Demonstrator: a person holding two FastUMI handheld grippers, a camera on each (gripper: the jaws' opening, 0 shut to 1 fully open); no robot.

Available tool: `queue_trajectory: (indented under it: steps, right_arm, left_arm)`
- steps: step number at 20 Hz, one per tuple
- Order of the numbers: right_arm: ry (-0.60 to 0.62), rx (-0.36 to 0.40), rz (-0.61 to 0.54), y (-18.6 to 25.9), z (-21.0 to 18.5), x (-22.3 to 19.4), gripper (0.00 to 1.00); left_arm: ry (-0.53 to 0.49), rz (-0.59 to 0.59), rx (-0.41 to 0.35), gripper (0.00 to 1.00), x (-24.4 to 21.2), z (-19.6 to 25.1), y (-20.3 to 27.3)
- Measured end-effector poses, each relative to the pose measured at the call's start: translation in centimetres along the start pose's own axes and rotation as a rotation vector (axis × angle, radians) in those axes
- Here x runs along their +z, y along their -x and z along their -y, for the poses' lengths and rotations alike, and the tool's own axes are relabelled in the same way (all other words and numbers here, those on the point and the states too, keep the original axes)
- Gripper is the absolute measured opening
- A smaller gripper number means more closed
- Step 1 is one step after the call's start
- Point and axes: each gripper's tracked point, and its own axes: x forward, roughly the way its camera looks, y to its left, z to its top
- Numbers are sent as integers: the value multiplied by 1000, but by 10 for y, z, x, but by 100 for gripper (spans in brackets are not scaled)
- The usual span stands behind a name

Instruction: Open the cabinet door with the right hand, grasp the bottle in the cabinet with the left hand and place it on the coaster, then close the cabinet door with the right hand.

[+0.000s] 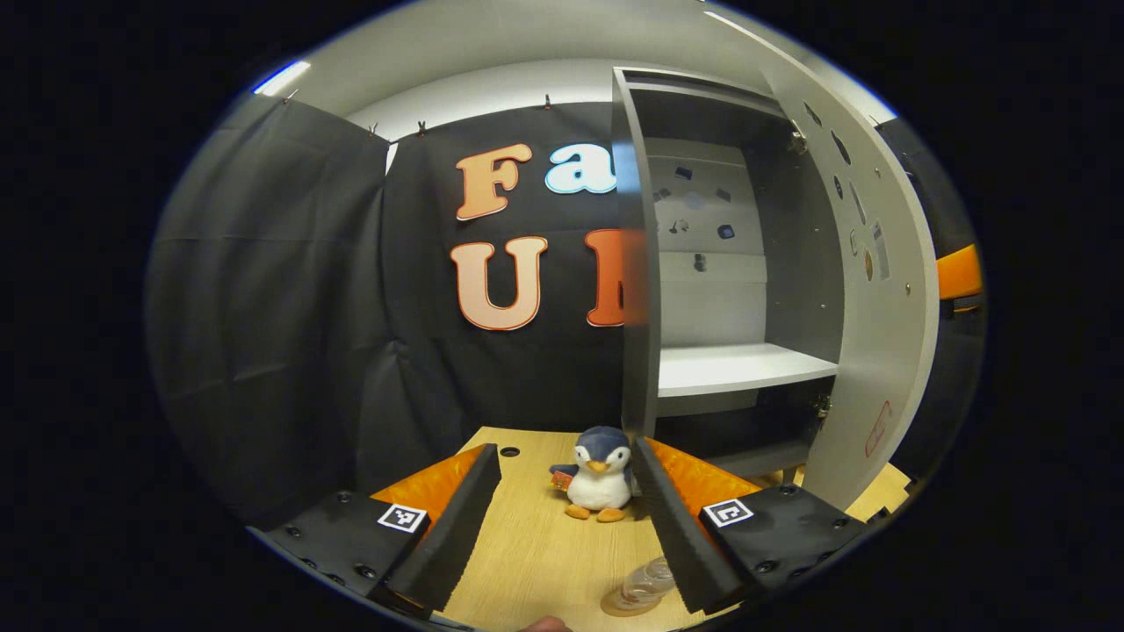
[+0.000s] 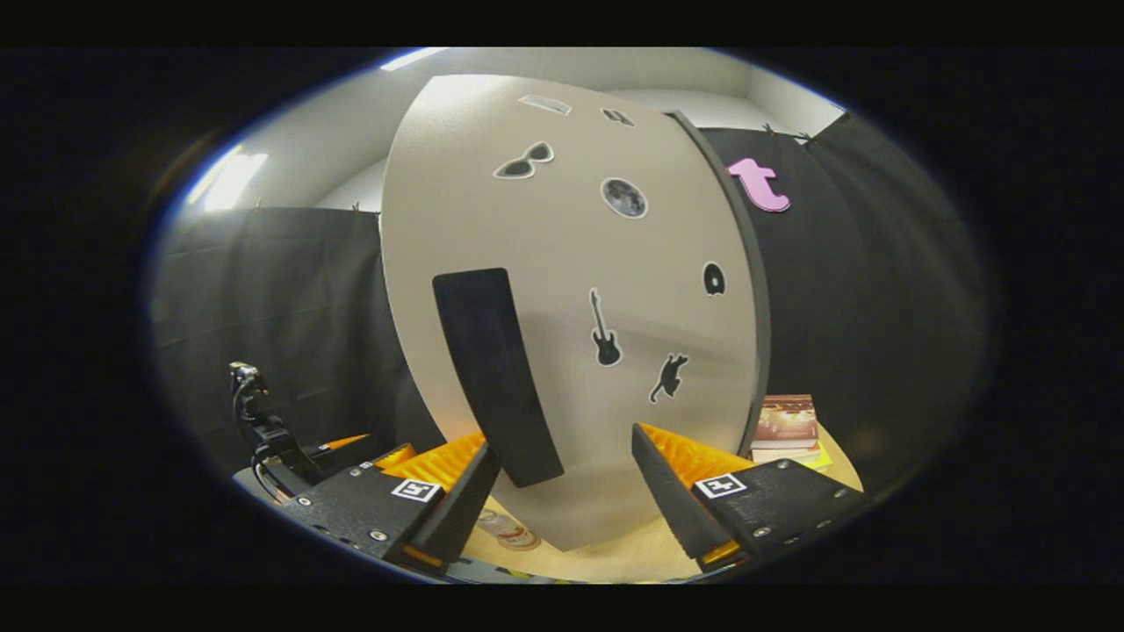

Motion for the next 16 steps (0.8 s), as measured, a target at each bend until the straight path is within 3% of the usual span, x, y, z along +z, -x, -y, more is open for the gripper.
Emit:
queue_trajectory:
  steps: [6,16]
  right_arm:
    - [21,29,-4,-19,-11,-2,98]
    - [68,9,26,-39,-19,1,95]
  left_arm:
    - [33,-20,46,99,-11,-36,-20]
    - [66,-25,68,96,-17,-78,-56]
